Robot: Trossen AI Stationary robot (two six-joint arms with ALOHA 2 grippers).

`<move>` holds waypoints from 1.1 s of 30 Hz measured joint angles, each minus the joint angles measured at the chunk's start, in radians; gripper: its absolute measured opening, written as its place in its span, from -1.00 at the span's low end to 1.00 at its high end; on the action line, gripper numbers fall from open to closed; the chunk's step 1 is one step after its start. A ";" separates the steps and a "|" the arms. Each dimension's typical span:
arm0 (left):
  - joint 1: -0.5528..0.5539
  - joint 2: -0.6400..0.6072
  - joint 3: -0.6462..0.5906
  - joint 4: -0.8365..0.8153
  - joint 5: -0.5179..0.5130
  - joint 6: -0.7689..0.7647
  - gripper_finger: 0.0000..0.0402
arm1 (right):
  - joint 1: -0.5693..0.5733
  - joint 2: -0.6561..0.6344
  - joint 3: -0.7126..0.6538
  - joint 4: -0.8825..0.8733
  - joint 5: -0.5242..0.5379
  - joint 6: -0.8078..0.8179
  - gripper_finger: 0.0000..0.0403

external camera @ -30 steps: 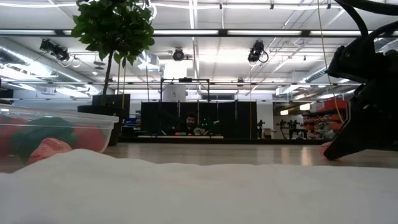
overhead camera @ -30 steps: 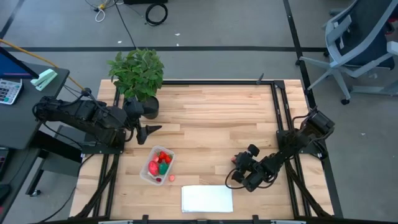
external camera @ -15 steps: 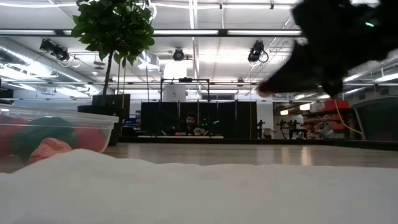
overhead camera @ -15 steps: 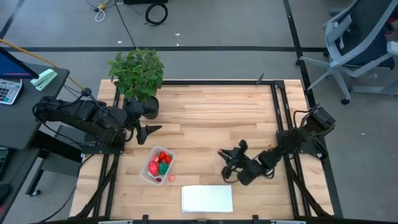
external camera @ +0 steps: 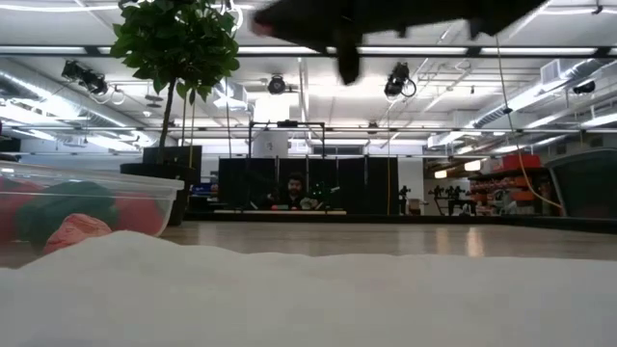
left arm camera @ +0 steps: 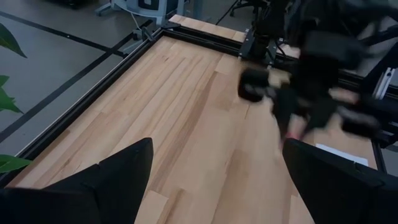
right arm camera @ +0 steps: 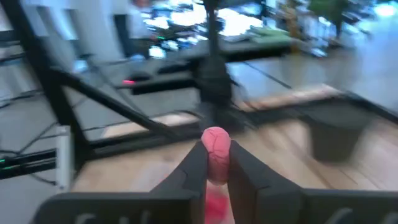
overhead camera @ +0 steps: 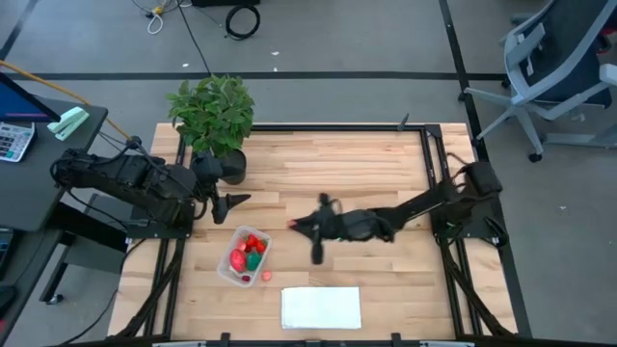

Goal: Pick and placing Produce into tupperware
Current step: Put the pink peach into the transparent bin

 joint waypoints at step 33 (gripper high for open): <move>0.000 0.000 0.000 -0.013 0.001 -0.041 0.81 | -0.036 0.566 0.882 -0.687 -0.153 -0.184 -0.07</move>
